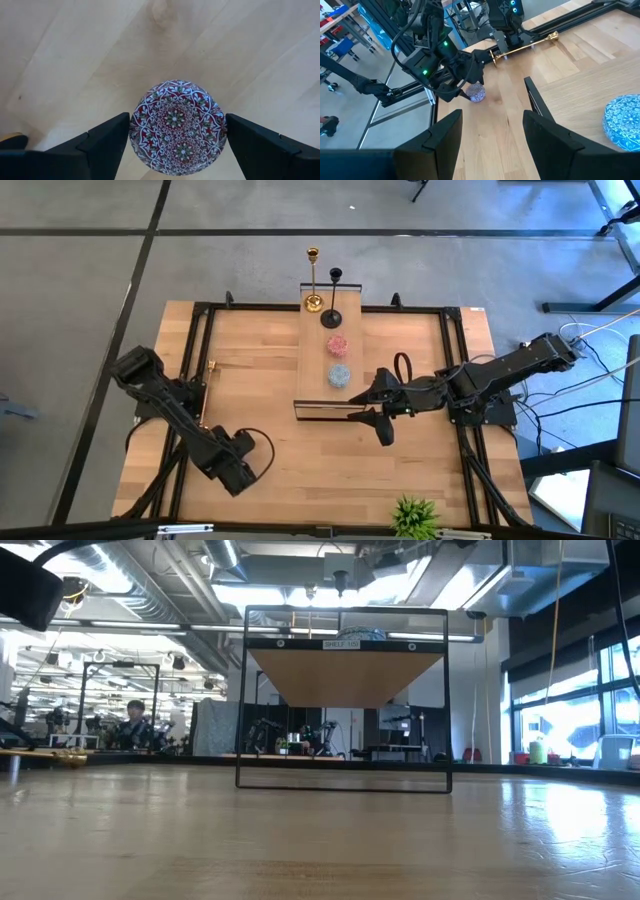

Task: Pick & Place candle stick holders
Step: Put the violet scented candle on the shelf

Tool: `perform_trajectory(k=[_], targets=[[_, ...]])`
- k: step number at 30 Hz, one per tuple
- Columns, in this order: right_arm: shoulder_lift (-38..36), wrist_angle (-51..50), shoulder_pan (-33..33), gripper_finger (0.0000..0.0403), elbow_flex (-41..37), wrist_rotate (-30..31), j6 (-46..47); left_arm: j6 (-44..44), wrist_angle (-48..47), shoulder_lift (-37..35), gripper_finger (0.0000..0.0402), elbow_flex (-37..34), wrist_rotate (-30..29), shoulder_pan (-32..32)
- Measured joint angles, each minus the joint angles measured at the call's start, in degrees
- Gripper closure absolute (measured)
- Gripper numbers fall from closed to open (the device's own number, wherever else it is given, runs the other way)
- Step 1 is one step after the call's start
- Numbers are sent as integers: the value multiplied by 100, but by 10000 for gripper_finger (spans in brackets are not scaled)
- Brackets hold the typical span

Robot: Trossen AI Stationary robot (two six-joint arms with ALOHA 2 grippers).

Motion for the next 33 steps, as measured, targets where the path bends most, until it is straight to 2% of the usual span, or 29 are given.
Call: perform_trajectory(k=[11, 33], targets=[[0, 0, 0, 189, 0, 0, 0, -31, 176, 245, 79, 0, 161, 0], [0, 2, 0, 190, 0, -2, 43, -275, 206, 247, 80, 0, 249, 2]])
